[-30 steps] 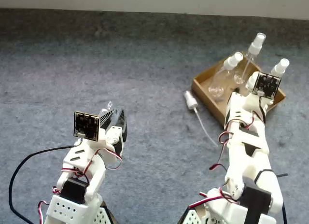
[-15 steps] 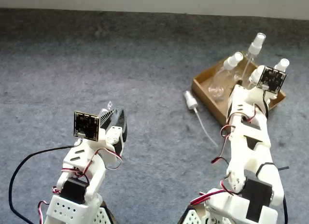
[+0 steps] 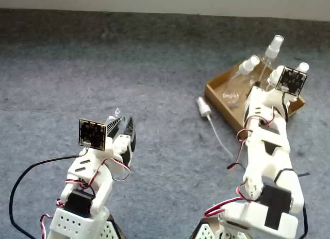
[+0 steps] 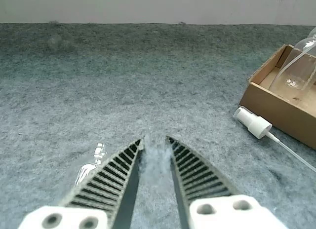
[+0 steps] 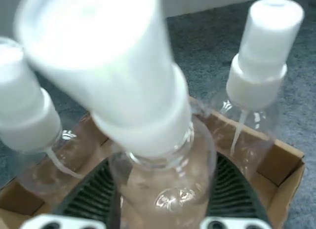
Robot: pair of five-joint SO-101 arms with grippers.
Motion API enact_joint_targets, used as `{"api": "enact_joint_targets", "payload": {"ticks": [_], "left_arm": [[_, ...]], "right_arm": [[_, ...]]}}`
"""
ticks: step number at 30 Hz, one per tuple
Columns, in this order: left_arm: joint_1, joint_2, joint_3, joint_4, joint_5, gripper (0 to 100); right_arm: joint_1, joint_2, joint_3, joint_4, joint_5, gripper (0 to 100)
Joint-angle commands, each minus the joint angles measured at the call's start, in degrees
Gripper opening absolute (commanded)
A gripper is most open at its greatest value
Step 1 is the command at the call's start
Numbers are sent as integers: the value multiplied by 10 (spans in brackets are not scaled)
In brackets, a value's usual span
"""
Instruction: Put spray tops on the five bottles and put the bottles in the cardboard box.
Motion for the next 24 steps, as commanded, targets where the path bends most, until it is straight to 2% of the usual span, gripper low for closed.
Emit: {"api": "enact_joint_targets", "payload": {"ticks": [1, 11, 17, 24], "left_arm": [[-3, -3, 9, 1, 3, 42], [-3, -3, 9, 1, 3, 42], [-3, -3, 9, 1, 3, 42], [-3, -3, 9, 1, 3, 42]], "right_arm": [[-2, 5, -39, -18, -7, 110], [-3, 46, -44, -19, -7, 110], [-4, 49, -39, -101, -7, 110], [-22, 50, -37, -109, -7, 110]]}}
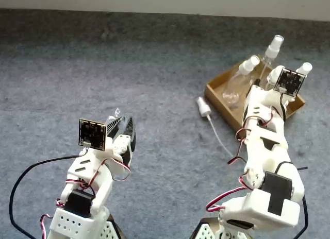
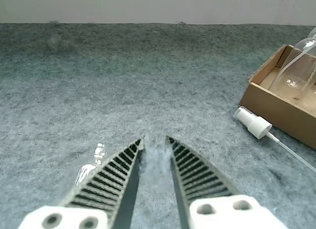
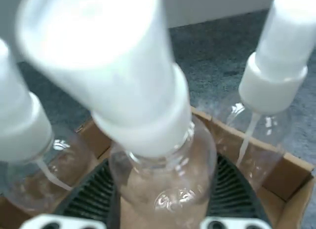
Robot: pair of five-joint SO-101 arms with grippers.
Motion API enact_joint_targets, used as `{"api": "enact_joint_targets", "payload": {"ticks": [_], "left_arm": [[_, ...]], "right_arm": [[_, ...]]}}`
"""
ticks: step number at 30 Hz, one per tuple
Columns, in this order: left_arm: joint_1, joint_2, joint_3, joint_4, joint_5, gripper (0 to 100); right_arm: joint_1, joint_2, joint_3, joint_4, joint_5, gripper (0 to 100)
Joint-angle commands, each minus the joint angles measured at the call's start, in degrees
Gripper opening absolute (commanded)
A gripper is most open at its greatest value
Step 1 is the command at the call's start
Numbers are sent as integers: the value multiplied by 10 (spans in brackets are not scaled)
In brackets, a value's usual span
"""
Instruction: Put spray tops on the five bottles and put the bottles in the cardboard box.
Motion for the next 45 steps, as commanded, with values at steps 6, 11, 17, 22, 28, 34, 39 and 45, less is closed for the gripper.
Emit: {"api": "enact_joint_targets", "payload": {"ticks": [6, 11, 17, 22, 28, 34, 39, 45], "left_arm": [[-3, -3, 9, 1, 3, 42], [-3, -3, 9, 1, 3, 42], [-3, -3, 9, 1, 3, 42], [-3, -3, 9, 1, 3, 42], [-3, -3, 9, 1, 3, 42], [-3, -3, 9, 1, 3, 42], [-3, -3, 9, 1, 3, 42], [-3, -3, 9, 1, 3, 42]], "right_arm": [[-30, -4, -29, -19, -7, 110], [-32, 31, -31, -20, -7, 110], [-29, 50, -33, -21, -7, 110], [-29, 49, -31, -21, -4, 119], [-29, 49, -30, -21, -4, 213], [-29, 48, -30, -19, -3, 213], [-29, 48, -30, -16, -3, 217], [-33, 47, -30, -16, -3, 217]]}}
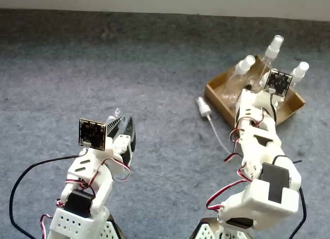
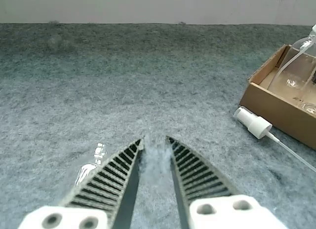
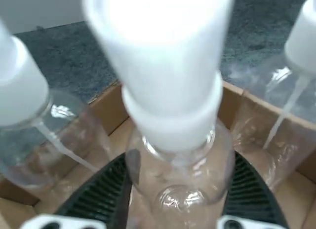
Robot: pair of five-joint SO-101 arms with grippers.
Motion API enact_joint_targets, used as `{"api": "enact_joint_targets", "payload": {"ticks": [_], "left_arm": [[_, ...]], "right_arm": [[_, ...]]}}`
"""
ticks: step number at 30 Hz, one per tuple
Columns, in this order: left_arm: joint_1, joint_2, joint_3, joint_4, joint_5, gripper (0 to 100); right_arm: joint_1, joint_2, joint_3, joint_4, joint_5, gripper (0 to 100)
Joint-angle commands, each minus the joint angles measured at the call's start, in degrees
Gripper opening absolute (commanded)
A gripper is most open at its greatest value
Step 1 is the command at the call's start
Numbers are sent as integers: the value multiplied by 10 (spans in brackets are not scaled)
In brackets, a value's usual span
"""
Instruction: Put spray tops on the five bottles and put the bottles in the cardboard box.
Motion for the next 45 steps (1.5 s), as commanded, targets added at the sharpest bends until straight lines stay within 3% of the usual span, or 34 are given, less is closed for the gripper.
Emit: {"api": "enact_joint_targets", "payload": {"ticks": [1, 12, 16, 45], "left_arm": [[-3, -3, 9, 1, 3, 42], [-3, -3, 9, 1, 3, 42], [-3, -3, 9, 1, 3, 42], [-3, -3, 9, 1, 3, 42]], "right_arm": [[-6, -8, -28, -11, -1, 217], [-6, -8, -28, -11, 31, 221], [-6, -8, -28, -11, 30, 269], [-6, -9, -29, -11, 31, 270]]}}
